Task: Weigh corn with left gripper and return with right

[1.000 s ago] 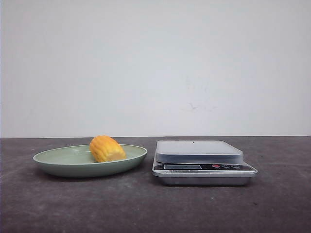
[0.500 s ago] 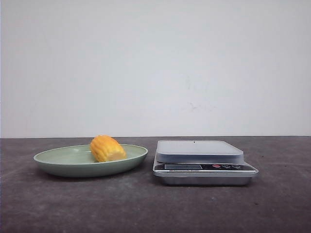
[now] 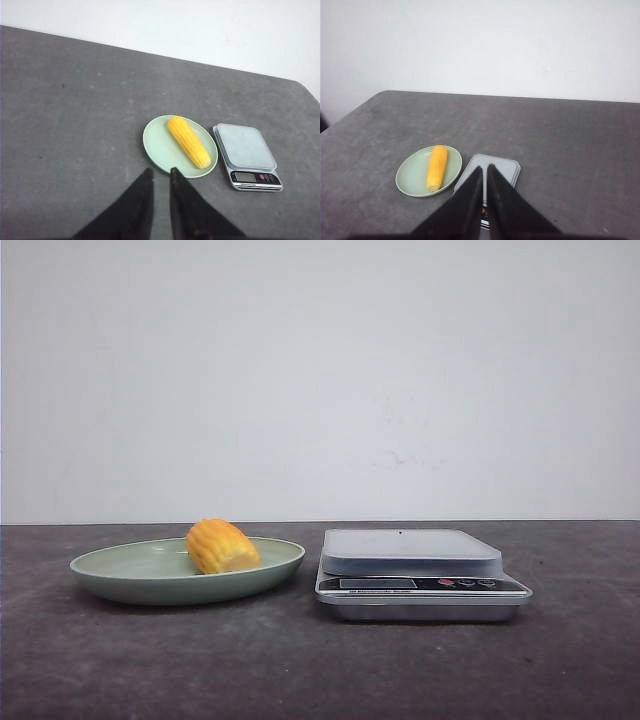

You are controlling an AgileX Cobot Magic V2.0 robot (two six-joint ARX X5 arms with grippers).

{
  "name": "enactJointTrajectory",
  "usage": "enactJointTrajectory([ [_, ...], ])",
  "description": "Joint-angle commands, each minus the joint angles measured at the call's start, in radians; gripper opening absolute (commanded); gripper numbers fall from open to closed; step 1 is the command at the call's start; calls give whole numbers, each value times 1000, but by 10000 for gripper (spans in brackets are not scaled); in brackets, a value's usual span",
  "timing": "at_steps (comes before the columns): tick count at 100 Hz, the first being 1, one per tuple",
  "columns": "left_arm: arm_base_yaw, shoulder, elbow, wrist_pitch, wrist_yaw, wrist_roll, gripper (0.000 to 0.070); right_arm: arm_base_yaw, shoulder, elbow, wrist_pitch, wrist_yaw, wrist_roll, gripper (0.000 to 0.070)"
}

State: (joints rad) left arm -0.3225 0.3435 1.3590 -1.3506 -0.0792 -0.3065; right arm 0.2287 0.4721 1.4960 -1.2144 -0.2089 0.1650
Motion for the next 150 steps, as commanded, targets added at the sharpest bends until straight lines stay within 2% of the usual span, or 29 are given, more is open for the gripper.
enactJointTrajectory([
  [1, -1, -1, 16, 11, -2, 7, 17, 2, 1, 15, 13, -1, 10, 4],
  [21, 13, -3, 16, 9, -4, 14, 16, 2, 1, 15, 13, -1, 10, 4],
  [28, 68, -3, 11, 14, -37, 71, 16, 2, 1, 15, 13, -1, 10, 4],
  [35, 140, -6, -20, 76, -80, 81, 16, 2, 1, 15, 13, -1, 10, 4],
  [47, 264, -37, -142, 277, -89, 102, 17, 2, 1, 15, 13, -1, 10, 4],
  [59, 334, -98, -344, 519, 5, 106, 17, 2, 1, 16, 13, -1, 10, 4],
  [80, 357, -206, -759, 927, 114, 109, 17, 2, 1, 16, 13, -1, 10, 4],
  [96, 355, -280, -1006, 1165, 117, 108, 17, 2, 1, 16, 13, -1, 10, 4],
  [110, 349, -341, -1173, 1312, 139, 108, 17, 2, 1, 16, 13, -1, 10, 4],
  [117, 348, -340, -1225, 1351, 140, 110, 17, 2, 1, 16, 13, -1, 10, 4],
  [150, 348, -340, -1345, 1329, 140, 149, 17, 2, 2, 16, 13, -1, 10, 4],
])
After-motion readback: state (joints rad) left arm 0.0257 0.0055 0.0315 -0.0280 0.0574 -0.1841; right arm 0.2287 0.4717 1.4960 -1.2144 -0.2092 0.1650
